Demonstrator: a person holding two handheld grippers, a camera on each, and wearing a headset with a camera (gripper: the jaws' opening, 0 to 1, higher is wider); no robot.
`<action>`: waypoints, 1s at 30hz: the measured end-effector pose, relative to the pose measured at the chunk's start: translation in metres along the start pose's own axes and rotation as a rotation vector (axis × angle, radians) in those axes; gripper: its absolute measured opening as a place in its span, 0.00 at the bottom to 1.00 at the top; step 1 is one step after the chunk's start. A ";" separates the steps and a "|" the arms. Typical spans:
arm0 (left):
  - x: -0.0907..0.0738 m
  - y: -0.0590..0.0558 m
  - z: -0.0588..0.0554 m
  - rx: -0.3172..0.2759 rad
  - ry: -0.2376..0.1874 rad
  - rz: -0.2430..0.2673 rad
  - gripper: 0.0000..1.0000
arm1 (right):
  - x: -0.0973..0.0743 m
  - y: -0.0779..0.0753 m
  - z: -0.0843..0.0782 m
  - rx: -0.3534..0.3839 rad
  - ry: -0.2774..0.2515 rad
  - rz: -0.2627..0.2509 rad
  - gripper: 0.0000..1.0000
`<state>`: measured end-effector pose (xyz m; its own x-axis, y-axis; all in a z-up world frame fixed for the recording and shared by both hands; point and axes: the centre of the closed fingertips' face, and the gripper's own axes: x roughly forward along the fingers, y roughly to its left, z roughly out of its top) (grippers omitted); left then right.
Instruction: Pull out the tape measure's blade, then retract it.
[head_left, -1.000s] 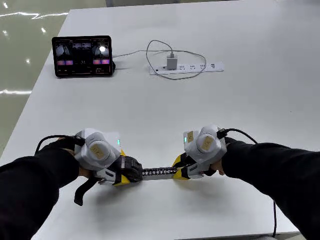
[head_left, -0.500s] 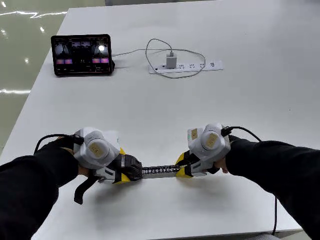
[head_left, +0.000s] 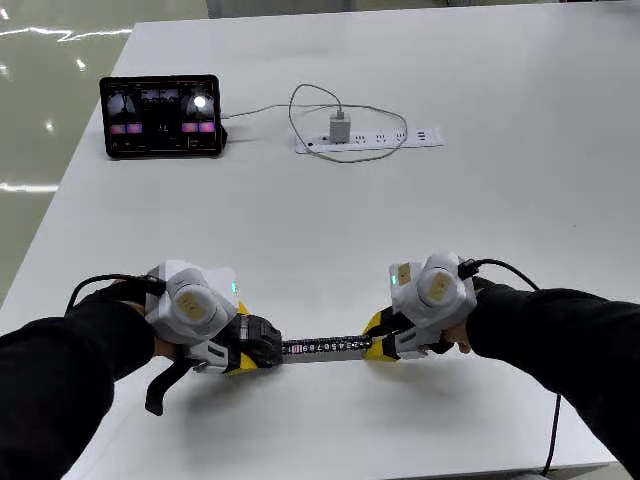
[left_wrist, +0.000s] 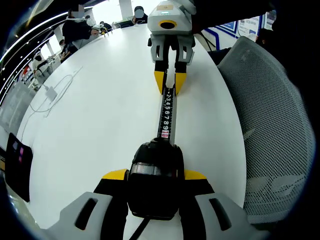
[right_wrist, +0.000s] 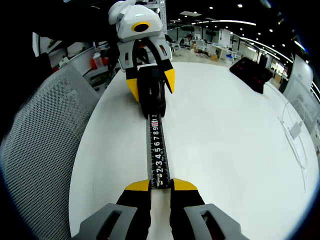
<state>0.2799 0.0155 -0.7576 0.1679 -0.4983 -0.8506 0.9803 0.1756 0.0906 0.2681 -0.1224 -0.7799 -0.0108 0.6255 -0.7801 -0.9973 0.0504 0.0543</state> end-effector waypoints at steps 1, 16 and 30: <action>0.000 0.000 0.000 0.000 0.000 0.000 0.33 | 0.000 0.000 0.000 0.000 0.001 0.000 0.10; 0.000 0.000 0.000 -0.005 -0.004 -0.001 0.33 | -0.002 0.000 -0.003 0.011 0.001 0.001 0.10; -0.001 0.000 0.000 -0.005 -0.004 0.002 0.33 | -0.009 -0.001 -0.011 0.018 0.003 -0.004 0.10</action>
<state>0.2796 0.0161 -0.7565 0.1698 -0.5012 -0.8485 0.9794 0.1809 0.0892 0.2680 -0.1365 -0.7794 -0.0068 0.6225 -0.7826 -0.9958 0.0669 0.0618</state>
